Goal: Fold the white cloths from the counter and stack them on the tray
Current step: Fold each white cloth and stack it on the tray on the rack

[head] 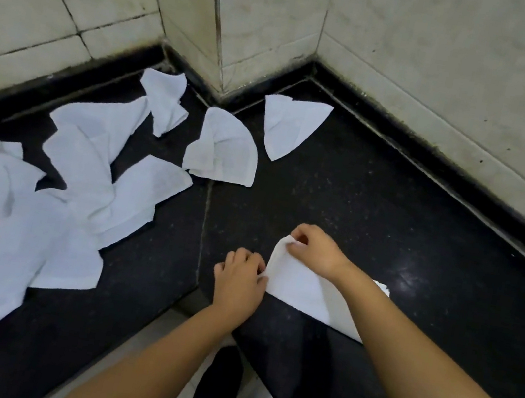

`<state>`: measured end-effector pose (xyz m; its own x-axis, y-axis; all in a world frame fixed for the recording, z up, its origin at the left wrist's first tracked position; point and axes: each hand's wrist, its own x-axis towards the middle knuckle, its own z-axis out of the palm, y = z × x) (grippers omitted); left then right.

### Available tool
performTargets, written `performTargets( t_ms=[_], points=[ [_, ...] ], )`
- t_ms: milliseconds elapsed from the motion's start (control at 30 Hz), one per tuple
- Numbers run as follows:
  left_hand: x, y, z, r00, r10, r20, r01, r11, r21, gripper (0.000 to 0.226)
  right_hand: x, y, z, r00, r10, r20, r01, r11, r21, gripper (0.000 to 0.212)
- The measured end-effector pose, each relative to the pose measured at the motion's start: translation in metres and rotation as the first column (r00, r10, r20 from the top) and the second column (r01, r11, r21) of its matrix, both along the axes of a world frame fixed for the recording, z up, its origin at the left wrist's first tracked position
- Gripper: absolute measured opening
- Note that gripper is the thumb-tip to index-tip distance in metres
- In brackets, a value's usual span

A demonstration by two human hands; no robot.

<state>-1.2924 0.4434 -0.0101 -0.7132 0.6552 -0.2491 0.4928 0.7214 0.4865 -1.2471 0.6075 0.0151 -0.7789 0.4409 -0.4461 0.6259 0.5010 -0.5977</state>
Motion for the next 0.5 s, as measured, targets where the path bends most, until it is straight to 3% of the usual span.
performTargets(
  t_ms=[100,133,233,333,433,500],
  points=[
    [-0.012,0.014,0.027,0.971,0.046,0.233,-0.116,0.948,0.297,0.005,0.014,0.02,0.027,0.972,-0.158,-0.177,0.132,0.98,-0.149,0.004],
    [-0.017,0.023,0.04,0.967,0.037,0.25,-0.129,0.923,0.363,0.004,0.017,0.028,0.039,0.947,-0.217,-0.237,0.179,0.968,-0.173,0.003],
    [-0.034,0.053,0.086,0.979,0.002,0.205,-0.116,0.828,0.548,0.001,0.025,0.048,0.08,0.852,-0.327,-0.41,0.234,0.936,-0.261,0.012],
    [-0.039,0.07,0.129,0.986,-0.049,0.158,-0.077,0.71,0.7,0.007,0.031,0.055,0.119,0.764,-0.333,-0.553,0.216,0.939,-0.267,0.02],
    [-0.036,0.063,0.15,0.991,-0.098,0.096,-0.013,0.631,0.776,0.017,0.042,0.05,0.138,0.712,-0.316,-0.627,0.205,0.948,-0.244,0.023],
    [-0.031,0.048,0.148,0.981,-0.15,0.123,0.001,0.638,0.77,0.023,0.053,0.04,0.136,0.723,-0.292,-0.626,0.178,0.955,-0.239,0.024]
  ],
)
